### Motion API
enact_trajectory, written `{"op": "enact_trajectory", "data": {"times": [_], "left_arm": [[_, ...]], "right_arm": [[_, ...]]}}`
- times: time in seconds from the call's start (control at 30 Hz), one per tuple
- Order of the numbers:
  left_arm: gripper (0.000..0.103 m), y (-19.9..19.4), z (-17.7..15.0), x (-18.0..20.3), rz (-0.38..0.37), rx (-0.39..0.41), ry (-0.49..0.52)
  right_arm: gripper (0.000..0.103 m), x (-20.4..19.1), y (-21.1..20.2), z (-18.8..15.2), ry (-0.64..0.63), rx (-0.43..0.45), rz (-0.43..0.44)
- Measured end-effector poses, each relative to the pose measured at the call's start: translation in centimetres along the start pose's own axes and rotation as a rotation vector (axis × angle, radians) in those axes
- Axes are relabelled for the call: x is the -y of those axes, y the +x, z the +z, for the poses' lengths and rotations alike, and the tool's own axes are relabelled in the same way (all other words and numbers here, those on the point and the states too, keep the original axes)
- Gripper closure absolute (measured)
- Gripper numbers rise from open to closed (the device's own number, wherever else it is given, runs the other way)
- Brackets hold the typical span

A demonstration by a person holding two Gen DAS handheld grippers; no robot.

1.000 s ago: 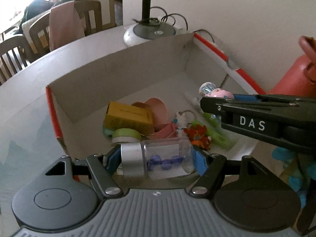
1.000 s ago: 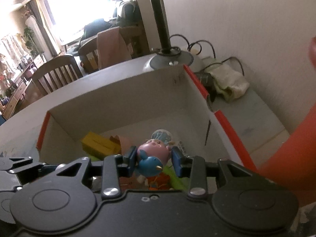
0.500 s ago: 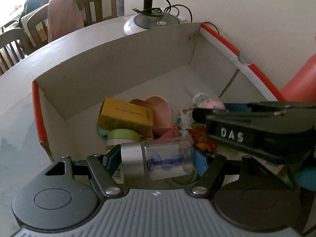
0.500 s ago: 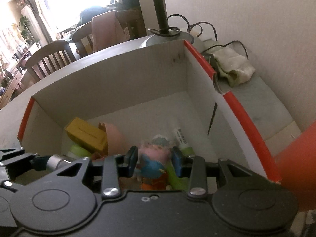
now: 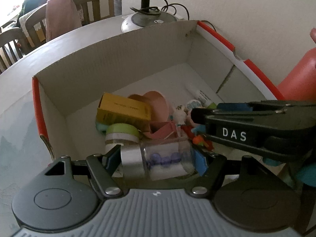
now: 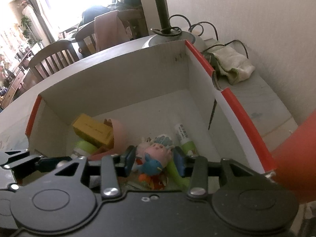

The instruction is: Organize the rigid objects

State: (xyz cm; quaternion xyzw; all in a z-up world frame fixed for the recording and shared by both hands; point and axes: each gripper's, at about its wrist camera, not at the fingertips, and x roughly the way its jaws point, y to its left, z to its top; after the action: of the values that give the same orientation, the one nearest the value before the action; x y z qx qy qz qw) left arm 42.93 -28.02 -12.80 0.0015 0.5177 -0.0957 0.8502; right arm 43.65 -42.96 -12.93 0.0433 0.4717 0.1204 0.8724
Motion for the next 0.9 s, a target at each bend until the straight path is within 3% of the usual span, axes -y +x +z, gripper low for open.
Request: {"op": "enact_trajectory", "data": {"times": [0.47, 0.9], "left_arm": [[0.029, -3.9, -1.6, 0.0, -0.026, 0.071, 0.013], [0.029, -9.5, -3.8, -3.5, -0.062, 0.199, -0.048]], "right_arm": [[0.047, -1.5, -4.0, -0.4, -0.026, 0.068, 0.023], [0.03, -4.0, -9.6, -2.0, -0.082, 0.171, 0.082]]}}
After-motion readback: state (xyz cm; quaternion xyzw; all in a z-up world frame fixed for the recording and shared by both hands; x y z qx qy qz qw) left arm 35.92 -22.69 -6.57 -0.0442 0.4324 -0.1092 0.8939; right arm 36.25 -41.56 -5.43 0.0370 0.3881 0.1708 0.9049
